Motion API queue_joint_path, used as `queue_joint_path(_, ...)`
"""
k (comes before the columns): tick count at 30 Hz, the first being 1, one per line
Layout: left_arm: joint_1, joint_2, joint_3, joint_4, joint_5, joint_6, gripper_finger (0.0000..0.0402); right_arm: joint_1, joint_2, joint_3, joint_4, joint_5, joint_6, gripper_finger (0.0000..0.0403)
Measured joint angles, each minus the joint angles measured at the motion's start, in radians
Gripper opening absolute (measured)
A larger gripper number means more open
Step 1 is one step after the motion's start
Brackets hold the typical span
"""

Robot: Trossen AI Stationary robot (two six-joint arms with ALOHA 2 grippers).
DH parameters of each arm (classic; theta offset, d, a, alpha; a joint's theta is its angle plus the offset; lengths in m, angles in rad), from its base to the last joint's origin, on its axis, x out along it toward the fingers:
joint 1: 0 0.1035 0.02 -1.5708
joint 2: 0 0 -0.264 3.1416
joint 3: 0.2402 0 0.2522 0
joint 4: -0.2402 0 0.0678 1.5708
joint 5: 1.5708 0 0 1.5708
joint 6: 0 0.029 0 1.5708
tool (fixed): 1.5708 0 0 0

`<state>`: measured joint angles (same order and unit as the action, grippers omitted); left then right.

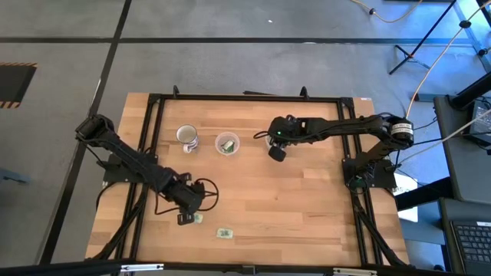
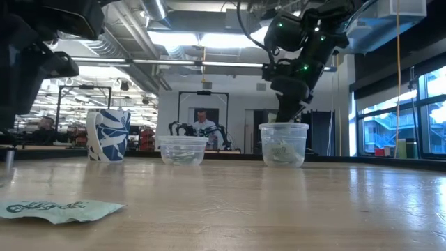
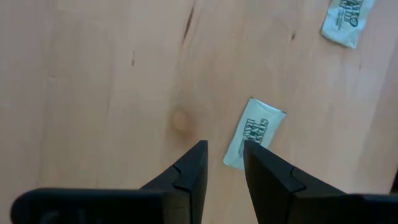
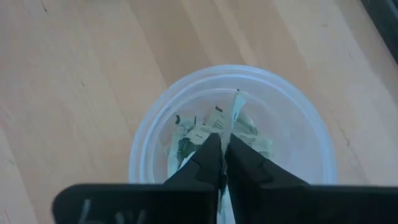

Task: Pick and place items into bin
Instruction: Put the white stevia packet into the right transparent bin

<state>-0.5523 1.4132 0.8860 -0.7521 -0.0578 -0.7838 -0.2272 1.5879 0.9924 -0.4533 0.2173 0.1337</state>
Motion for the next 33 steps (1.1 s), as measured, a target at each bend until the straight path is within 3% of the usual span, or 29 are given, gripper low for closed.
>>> queue_joint_path(14,-0.088,0.091,0.000,0.040,-0.025,-0.096,0.0105,0.000,0.000,0.000,-0.005,0.000,-0.006,0.0072)
queue_joint_path(22,-0.118,0.182,0.000,0.060,0.031,-0.111,0.0103,0.000,0.000,0.001,-0.005,0.000,-0.006,0.0075)
queue_joint_path(33,-0.135,0.286,0.005,0.058,0.032,-0.085,0.0088,0.000,-0.001,0.001,-0.004,0.000,-0.007,0.0075)
